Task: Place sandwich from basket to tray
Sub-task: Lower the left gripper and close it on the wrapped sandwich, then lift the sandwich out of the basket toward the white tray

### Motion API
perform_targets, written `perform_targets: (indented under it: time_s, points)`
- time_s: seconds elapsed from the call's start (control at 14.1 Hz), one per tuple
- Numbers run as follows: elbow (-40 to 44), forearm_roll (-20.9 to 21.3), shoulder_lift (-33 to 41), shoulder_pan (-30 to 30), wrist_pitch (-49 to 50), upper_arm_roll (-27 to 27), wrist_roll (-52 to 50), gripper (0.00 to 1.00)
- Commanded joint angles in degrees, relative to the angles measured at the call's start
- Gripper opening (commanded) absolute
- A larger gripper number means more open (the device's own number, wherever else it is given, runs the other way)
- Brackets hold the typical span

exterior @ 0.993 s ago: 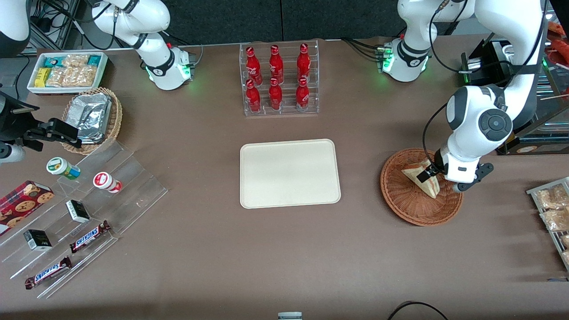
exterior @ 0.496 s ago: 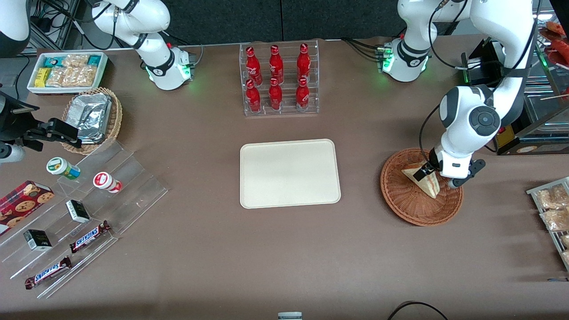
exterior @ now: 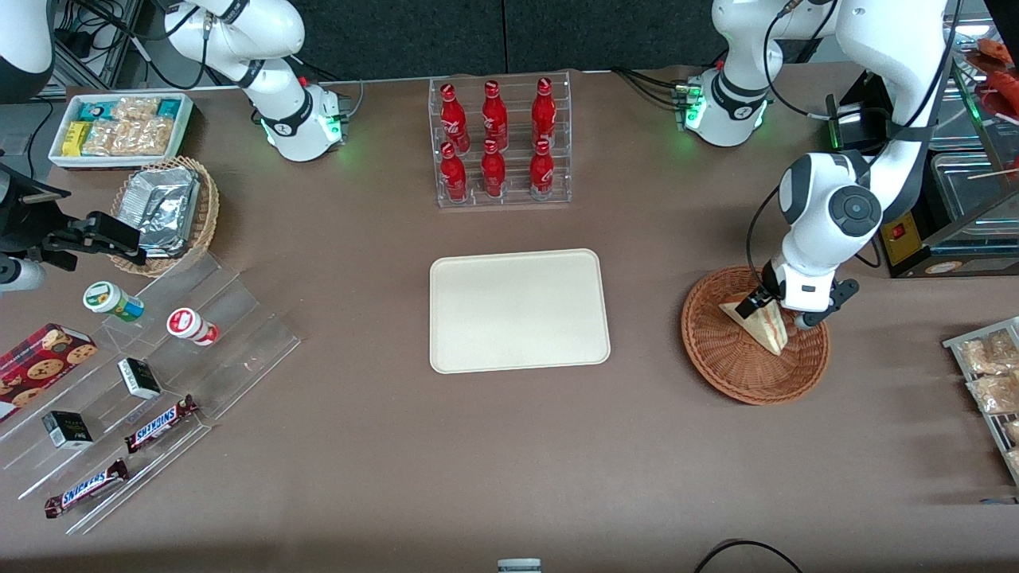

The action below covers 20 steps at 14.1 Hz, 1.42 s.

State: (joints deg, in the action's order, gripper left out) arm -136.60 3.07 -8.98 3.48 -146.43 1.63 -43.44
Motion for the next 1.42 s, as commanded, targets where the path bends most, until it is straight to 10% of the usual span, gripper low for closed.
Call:
perform_targets:
  time_s: [0.0,0.21,0.92,1.35]
  points:
    - [-0.68,0.62,0.46,-0.31,-1.05,-0.05,-1.56,0.32]
    - [0.46,0.44,0.81,-0.84,-0.52,-0.05,-3.66,0.02]
    - [27.59,0.44,1.69,6.79,38.38,0.66,-3.06,0.0]
    - [42.36,-0.52,-5.59,19.08,44.39,0.66,-4.11,0.0]
